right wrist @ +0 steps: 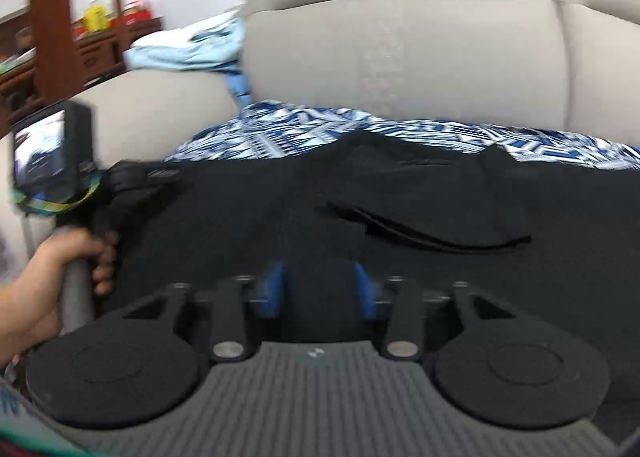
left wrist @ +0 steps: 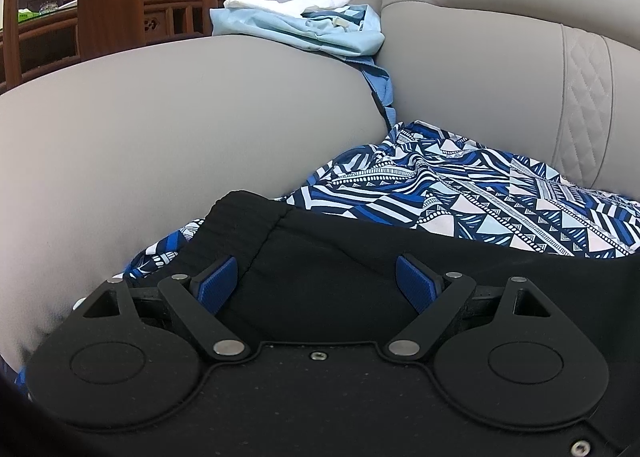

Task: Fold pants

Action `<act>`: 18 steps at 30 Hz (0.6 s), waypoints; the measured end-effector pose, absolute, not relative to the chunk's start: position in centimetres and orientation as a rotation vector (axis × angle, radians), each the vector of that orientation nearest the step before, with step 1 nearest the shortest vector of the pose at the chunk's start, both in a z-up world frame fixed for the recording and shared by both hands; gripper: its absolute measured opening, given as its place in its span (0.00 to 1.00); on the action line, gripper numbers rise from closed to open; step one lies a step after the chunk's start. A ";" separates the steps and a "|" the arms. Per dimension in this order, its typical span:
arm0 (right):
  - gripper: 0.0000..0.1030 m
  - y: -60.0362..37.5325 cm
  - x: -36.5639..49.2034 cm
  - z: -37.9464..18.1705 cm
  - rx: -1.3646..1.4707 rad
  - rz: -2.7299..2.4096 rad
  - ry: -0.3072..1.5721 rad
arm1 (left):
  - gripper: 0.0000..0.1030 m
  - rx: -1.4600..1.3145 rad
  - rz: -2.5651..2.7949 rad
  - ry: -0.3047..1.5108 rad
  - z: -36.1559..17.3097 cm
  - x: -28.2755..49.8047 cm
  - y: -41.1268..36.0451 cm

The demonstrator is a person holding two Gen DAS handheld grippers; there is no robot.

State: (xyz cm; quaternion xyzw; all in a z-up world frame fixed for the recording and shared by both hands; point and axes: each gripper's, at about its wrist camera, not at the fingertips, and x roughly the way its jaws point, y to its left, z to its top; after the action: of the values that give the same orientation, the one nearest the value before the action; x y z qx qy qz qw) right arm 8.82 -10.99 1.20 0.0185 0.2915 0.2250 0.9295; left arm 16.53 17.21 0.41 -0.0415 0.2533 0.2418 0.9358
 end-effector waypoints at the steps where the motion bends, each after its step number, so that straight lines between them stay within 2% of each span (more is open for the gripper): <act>1: 0.69 -10.9 8.2 1.3 0.017 0.482 0.599 | 0.84 -0.086 0.494 0.518 0.4 16.5 17.2; 3: 0.76 -10.8 7.0 1.6 -0.011 0.502 0.589 | 0.84 -0.088 0.494 0.518 0.4 16.5 17.2; 6: 0.82 -11.6 5.7 2.4 -0.004 0.511 0.570 | 0.84 -0.088 0.494 0.517 0.4 16.5 17.2; 10: 0.92 -14.3 4.2 3.7 0.056 0.411 0.460 | 0.84 -0.091 0.493 0.516 0.4 16.5 17.2; 14: 0.93 -17.1 6.4 3.5 0.016 0.066 0.446 | 0.84 -0.089 0.495 0.516 0.4 16.5 17.2; 18: 0.86 -17.5 11.4 1.4 -0.098 -0.207 0.541 | 0.84 -0.090 0.495 0.515 0.4 16.5 17.2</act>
State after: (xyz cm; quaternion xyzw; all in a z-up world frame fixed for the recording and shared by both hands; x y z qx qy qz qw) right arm 11.42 -17.47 1.40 -0.0484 0.2668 -0.1019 0.9571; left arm 16.49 17.21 0.42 -0.0439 0.2522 0.2420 0.9359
